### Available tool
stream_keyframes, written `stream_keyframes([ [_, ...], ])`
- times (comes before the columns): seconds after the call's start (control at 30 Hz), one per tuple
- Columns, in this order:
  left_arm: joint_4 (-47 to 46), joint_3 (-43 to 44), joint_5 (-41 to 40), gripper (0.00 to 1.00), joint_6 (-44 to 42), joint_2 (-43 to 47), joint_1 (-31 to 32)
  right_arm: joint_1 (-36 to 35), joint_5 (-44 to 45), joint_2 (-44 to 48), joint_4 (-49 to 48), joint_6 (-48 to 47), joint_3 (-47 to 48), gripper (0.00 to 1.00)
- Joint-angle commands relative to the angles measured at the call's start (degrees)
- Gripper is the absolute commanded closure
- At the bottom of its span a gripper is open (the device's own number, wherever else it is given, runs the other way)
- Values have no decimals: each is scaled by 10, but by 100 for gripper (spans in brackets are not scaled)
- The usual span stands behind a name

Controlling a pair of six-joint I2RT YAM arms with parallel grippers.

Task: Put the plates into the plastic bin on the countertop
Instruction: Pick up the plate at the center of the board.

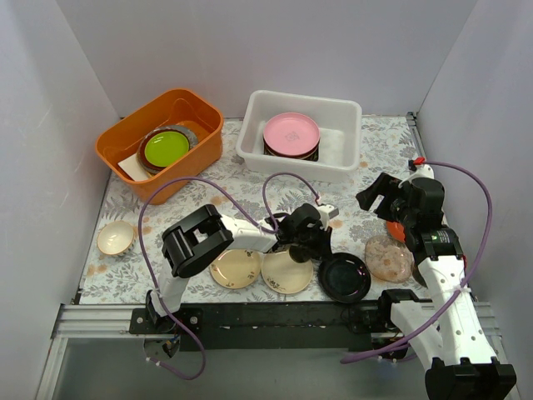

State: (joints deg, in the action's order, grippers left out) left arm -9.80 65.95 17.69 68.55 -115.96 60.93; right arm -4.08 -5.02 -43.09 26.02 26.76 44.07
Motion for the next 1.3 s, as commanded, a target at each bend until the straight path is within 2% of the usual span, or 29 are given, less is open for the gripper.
stream_keyframes([
  [0.0, 42, 8, -27, 100, -1, 1, -13, 4, -10, 9, -11, -4, -6, 15],
  [0.73, 69, -30, -27, 100, 27, 143, -116, 4, -55, 6, -16, 1, -32, 13],
  [1.03, 95, -34, -40, 100, 40, 202, -143, 5, -168, 18, -86, 7, -108, 2],
  [1.17, 95, -39, -43, 100, 47, 232, -153, 5, -224, 23, -128, 13, -129, 2],
  [1.27, 87, -50, -27, 100, 63, 261, -171, 6, -231, 14, -135, 17, -131, 2],
])
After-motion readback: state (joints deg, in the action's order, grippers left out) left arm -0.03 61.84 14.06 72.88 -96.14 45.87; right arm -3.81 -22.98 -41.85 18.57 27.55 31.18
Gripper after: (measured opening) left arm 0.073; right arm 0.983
